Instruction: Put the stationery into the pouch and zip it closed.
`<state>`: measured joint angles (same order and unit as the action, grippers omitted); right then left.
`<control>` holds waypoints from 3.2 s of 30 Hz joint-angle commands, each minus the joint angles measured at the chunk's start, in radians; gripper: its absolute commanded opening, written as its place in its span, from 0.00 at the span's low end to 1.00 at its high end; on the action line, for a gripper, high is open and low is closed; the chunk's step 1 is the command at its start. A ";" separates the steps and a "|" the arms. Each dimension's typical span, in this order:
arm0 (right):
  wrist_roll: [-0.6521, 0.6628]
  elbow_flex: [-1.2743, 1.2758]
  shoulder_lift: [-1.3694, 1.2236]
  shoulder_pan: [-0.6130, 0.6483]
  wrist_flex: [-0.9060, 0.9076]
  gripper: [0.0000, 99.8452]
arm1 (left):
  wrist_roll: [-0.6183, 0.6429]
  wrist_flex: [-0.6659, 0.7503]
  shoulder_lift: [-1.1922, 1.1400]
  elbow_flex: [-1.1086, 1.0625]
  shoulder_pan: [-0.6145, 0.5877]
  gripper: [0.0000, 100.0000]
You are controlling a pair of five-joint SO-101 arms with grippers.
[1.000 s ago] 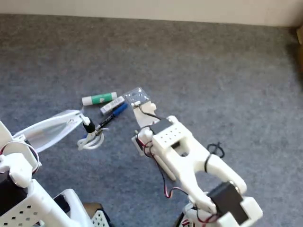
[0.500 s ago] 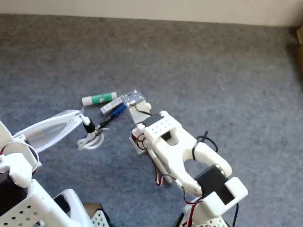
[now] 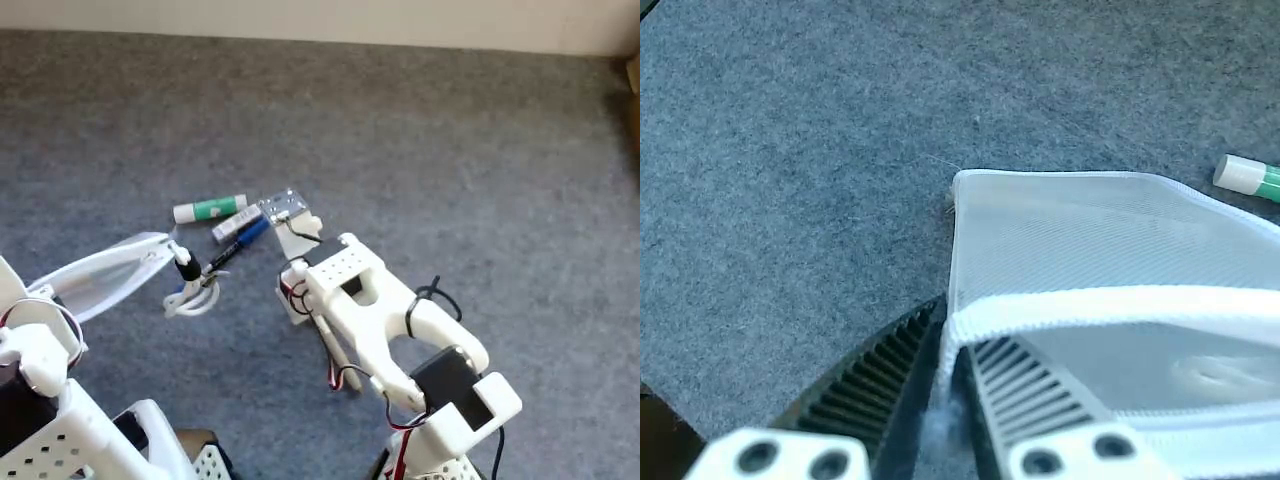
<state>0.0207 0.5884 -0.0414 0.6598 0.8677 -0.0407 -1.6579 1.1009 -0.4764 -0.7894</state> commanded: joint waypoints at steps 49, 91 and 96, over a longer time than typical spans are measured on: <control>-0.012 -0.280 0.941 0.248 0.105 0.01 | -0.006 -0.002 -0.004 0.004 -0.007 0.01; -0.008 0.051 0.940 0.498 -1.017 0.01 | -0.006 -0.002 -0.004 0.004 -0.010 0.01; -0.008 0.130 0.938 0.498 -1.139 0.01 | -0.006 -0.002 -0.004 0.004 -0.010 0.01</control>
<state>0.0207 0.7050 0.8761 1.1446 -0.1880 -0.0407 -1.6579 1.1009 -0.4764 -0.7894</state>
